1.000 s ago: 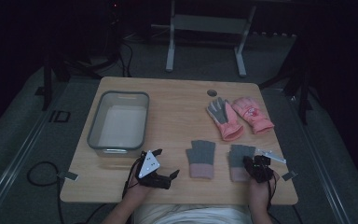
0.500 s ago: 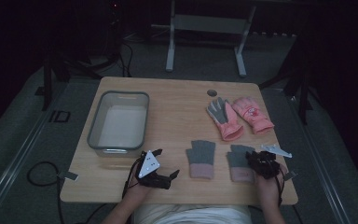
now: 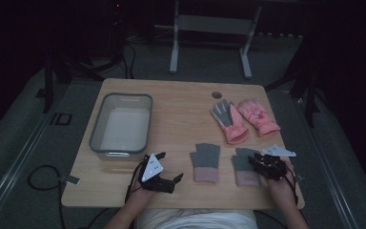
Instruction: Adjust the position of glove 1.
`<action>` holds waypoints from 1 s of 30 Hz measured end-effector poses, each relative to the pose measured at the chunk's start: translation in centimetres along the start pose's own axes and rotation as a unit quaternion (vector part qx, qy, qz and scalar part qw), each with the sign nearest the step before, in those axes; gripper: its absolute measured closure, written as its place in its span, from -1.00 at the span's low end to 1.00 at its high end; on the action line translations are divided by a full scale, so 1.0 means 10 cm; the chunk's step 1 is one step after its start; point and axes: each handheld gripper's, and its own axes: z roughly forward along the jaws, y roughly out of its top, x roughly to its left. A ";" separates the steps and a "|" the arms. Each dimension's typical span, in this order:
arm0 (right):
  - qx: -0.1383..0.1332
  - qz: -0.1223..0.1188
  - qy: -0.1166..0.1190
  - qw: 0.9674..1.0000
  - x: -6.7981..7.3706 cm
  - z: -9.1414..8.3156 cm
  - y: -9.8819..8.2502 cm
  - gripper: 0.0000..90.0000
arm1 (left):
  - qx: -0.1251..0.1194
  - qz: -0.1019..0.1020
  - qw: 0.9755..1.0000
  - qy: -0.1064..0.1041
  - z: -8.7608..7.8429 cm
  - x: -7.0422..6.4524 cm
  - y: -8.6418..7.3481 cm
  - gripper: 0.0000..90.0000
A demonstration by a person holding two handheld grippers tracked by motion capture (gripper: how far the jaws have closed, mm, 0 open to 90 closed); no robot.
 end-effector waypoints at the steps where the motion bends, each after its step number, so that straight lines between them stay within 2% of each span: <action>1: 0.006 -0.009 0.002 1.000 0.03 0.03 -0.04 0.44 | 0.000 0.000 1.000 0.000 0.00 0.00 0.00 -0.97; 8: 0.021 -0.009 0.009 1.000 0.06 0.12 -0.16 0.38 | 0.000 -0.002 1.000 -0.001 0.00 0.00 0.00 -0.97; 12: 0.021 0.001 0.010 1.000 0.06 0.12 -0.17 0.40 | 0.000 0.000 1.000 0.000 0.00 0.00 0.00 -0.97; 15: 0.015 0.002 0.012 1.000 0.06 0.13 -0.19 0.47 | 0.000 0.000 1.000 0.000 0.00 0.00 0.00 -0.97; 17: 0.015 0.010 0.014 1.000 0.06 0.14 -0.19 0.65 | 0.000 -0.001 1.000 0.000 0.00 0.00 0.00 -0.97; 18: 0.015 0.010 0.014 1.000 0.06 0.14 -0.19 0.65 | 0.000 -0.001 1.000 0.000 0.00 0.00 0.00 -0.97; 19: 0.015 0.010 0.009 1.000 0.07 0.14 -0.19 0.78 | 0.000 -0.001 1.000 0.000 0.00 0.00 0.00 -0.97; 21: 0.018 0.012 -0.002 1.000 0.10 0.14 -0.17 0.87 | 0.000 -0.001 1.000 0.000 0.00 0.00 0.00 -0.97; 23: 0.021 0.015 -0.009 1.000 0.12 0.14 -0.15 0.89 | -0.001 -0.002 1.000 0.001 0.00 0.00 0.00 -0.97; 24: 0.021 0.026 -0.016 0.999 0.14 0.12 -0.12 0.90 | 0.000 -0.003 1.000 0.000 0.00 0.00 0.00 -0.97; 26: 0.017 0.032 -0.019 0.999 0.16 0.10 -0.08 0.90 | 0.000 -0.002 1.000 0.000 0.00 0.00 0.00 -0.97; 29: 0.008 0.041 -0.020 0.999 0.18 0.05 -0.02 0.90 | 0.000 -0.003 1.000 0.000 0.00 0.00 0.00 -0.97; 30: -0.005 0.048 -0.023 0.999 0.19 -0.01 0.06 0.90 | 0.000 -0.003 1.000 0.000 0.00 0.00 0.00 -0.97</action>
